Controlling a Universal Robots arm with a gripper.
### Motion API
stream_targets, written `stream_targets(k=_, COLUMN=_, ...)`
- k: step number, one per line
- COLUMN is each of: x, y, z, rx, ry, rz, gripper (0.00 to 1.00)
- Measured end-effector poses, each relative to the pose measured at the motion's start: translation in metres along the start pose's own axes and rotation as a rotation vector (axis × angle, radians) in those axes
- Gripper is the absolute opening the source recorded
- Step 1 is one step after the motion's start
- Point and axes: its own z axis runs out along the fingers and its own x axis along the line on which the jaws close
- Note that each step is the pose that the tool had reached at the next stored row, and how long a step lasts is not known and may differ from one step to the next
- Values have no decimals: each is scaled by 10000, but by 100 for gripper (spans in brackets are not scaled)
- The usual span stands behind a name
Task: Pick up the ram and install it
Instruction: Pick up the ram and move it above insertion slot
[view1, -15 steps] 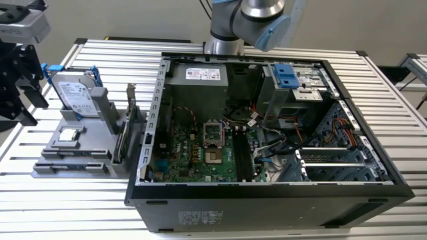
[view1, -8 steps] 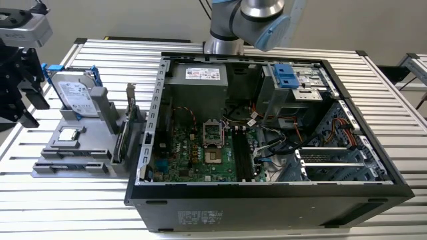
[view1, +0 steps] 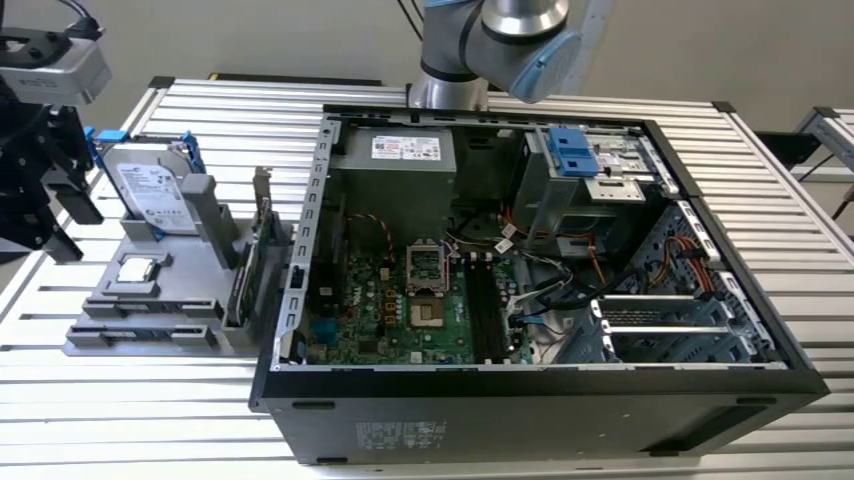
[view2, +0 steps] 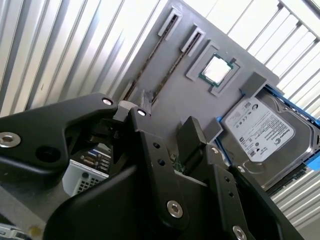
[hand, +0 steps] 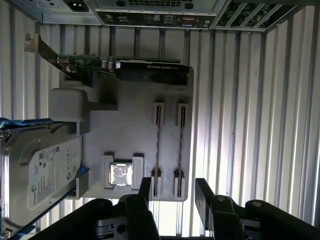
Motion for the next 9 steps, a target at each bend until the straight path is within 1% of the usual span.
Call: stream_targets(k=9, x=0, y=0, z=68, rx=4, ry=0, rz=-38, gripper=100)
